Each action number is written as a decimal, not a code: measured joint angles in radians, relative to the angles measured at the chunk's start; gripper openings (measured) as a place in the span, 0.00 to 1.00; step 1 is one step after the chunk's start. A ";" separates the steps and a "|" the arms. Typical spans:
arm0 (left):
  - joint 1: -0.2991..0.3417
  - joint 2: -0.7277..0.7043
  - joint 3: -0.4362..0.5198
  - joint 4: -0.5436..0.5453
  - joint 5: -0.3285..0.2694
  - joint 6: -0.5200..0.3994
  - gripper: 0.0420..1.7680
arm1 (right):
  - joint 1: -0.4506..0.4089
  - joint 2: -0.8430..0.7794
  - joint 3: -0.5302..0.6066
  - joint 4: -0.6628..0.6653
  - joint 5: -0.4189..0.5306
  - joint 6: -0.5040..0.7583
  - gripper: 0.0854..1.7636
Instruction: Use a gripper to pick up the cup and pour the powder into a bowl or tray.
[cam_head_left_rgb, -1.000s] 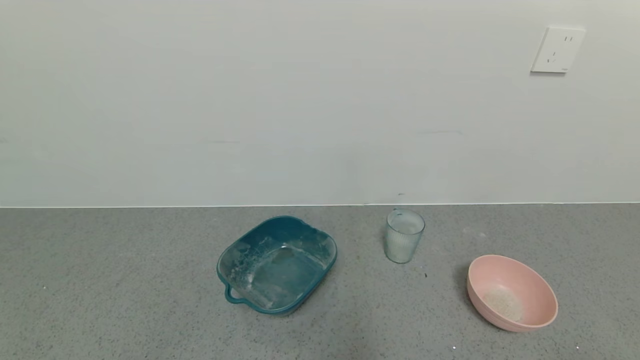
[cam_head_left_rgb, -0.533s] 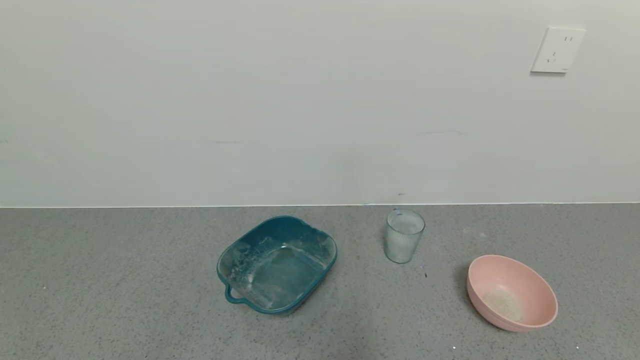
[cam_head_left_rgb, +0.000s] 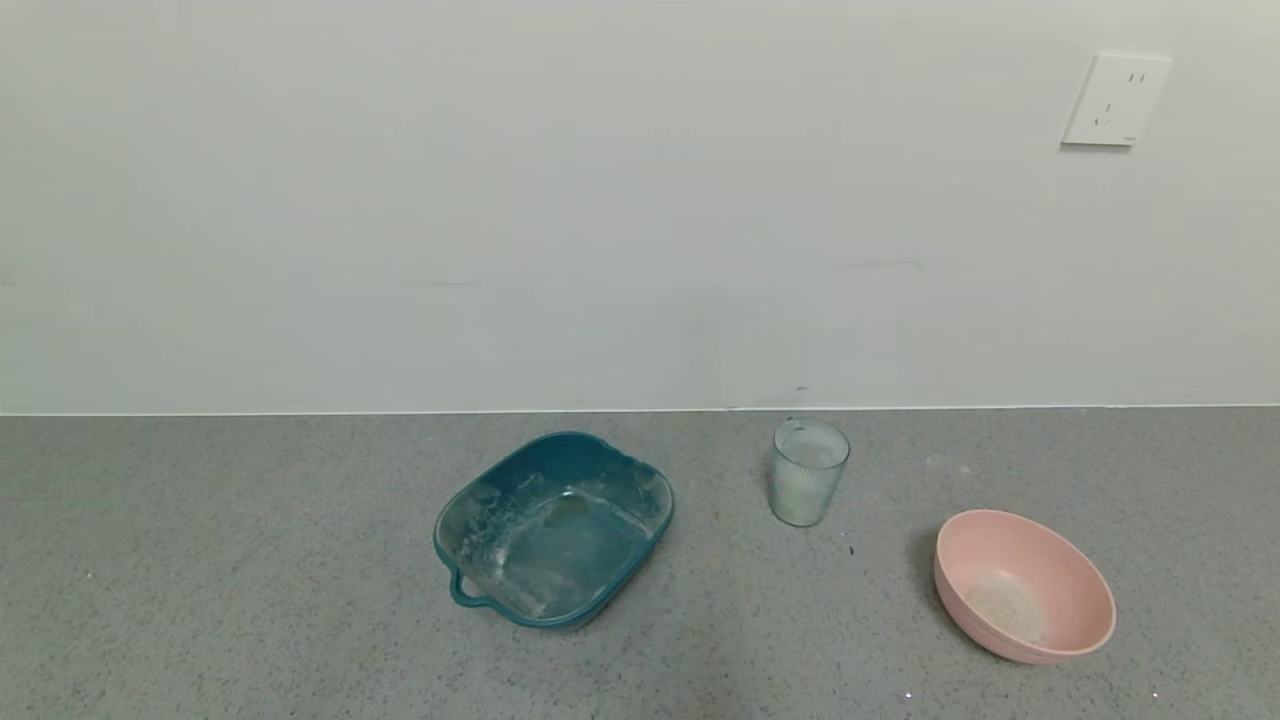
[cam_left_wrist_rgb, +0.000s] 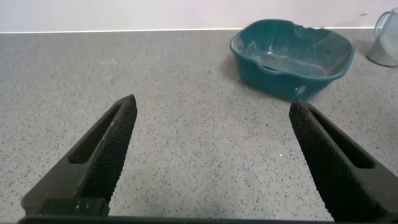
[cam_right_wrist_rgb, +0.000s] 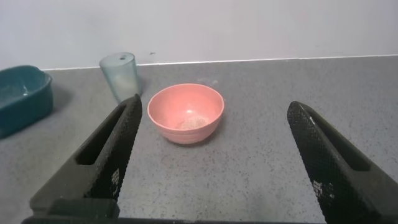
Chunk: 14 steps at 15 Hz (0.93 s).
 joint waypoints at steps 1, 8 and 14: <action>0.000 0.000 0.000 0.000 0.000 0.000 1.00 | 0.000 -0.008 0.047 -0.037 0.003 -0.019 0.96; 0.000 0.000 0.000 0.000 0.000 0.000 1.00 | 0.003 -0.021 0.106 0.017 -0.008 -0.032 0.96; 0.000 0.000 0.000 0.000 0.000 0.000 1.00 | 0.002 -0.021 0.107 0.017 -0.009 -0.038 0.96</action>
